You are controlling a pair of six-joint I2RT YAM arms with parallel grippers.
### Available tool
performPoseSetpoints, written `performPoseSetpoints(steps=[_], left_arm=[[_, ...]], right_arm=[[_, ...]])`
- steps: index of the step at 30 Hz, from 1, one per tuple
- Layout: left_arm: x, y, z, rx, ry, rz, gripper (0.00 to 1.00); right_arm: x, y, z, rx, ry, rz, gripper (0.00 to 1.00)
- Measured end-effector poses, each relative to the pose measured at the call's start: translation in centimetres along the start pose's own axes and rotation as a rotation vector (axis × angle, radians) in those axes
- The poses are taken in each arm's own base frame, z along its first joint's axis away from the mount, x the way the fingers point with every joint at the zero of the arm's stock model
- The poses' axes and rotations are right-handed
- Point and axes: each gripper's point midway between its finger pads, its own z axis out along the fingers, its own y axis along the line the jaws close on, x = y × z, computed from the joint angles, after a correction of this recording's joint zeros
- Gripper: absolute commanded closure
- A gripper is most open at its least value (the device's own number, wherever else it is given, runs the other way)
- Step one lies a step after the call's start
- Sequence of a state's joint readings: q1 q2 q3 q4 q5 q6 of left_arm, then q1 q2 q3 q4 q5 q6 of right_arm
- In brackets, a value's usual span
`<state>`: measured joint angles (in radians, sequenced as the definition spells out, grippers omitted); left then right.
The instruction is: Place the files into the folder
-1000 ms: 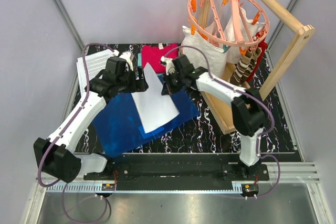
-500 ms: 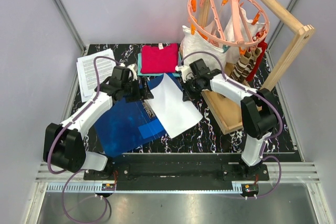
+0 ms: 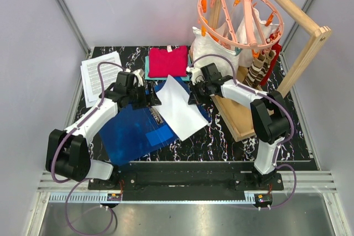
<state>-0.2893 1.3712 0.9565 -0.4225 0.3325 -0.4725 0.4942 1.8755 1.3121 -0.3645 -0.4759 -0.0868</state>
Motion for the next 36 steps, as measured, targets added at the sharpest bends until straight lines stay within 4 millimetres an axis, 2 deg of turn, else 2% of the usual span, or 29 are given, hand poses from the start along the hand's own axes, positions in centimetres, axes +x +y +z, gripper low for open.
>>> performPoseSetpoints(steps=[8,17,22,30,36], left_arm=[[-0.1,0.5,0.1,0.004,0.003,-0.015,0.22],[0.1,1.1,0.7,0.015,0.020,-0.037,0.22],[0.3,1.2,0.9,0.022,0.034,-0.046,0.22],[0.2,1.1,0.9,0.035,0.035,-0.048,0.22],[0.8,1.6,1.0,0.029,0.046,-0.059,0.22]], right_arm=[[-0.4,-0.2,1.1,-0.062,-0.034,0.099,1.00],[0.2,-2.8,-1.9,-0.184,-0.079,0.372,1.00],[-0.4,-1.2,-2.8,-0.293,-0.086,0.411,1.00],[-0.4,0.6,-3.2,-0.402,-0.080,0.436,1.00],[1.2,1.0,-3.1,-0.450,-0.068,0.509,1.00]])
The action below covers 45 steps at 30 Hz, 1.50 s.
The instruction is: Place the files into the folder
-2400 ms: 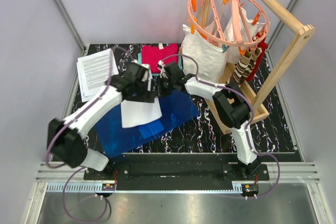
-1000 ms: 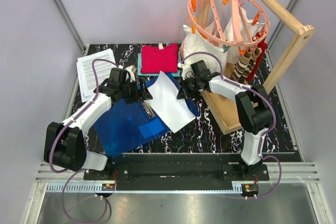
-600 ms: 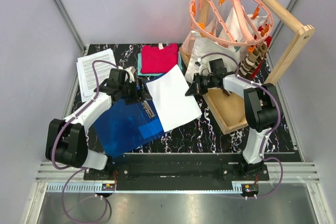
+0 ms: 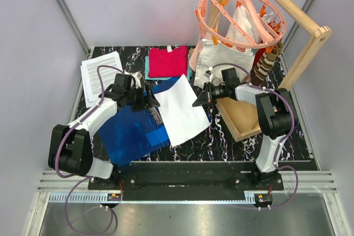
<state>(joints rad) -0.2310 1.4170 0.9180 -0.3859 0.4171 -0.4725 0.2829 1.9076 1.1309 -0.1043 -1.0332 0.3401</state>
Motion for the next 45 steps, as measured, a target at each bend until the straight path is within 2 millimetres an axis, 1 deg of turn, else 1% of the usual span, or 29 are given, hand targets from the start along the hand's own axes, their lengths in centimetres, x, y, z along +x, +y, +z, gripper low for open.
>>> performPoseSetpoints(steps=[4,12,17,20,22,28,37,41,45], left_arm=[[0.1,0.2,0.0,-0.001,0.003,-0.005,0.22],[0.2,0.2,0.1,0.007,0.005,-0.007,0.22],[0.1,0.0,0.1,0.017,0.003,-0.005,0.21],[0.2,0.0,0.1,0.019,0.005,-0.005,0.21],[0.2,0.0,0.1,0.020,0.005,-0.005,0.21],[0.7,0.4,0.2,0.016,0.014,-0.012,0.21],[0.8,0.6,0.2,0.015,0.017,-0.017,0.21],[0.8,0.5,0.2,0.019,0.016,-0.017,0.21],[0.6,0.4,0.3,0.028,0.010,-0.013,0.21]], right_arm=[[0.5,-0.5,-0.4,-0.024,-0.015,0.058,1.00],[0.0,0.0,-0.3,-0.092,-0.036,0.088,1.00],[0.7,-0.7,0.1,-0.110,-0.044,0.147,1.00],[1.1,-1.1,-0.4,-0.122,-0.052,0.191,1.00],[0.9,-1.3,-0.8,-0.127,-0.066,0.210,1.00],[0.2,-0.8,-1.3,-0.159,-0.083,0.224,1.00],[-0.5,0.3,-1.6,-0.210,-0.100,0.236,1.00],[-0.3,0.3,-1.3,-0.233,-0.108,0.264,1.00],[0.0,-0.2,-0.5,-0.271,-0.111,0.323,1.00]])
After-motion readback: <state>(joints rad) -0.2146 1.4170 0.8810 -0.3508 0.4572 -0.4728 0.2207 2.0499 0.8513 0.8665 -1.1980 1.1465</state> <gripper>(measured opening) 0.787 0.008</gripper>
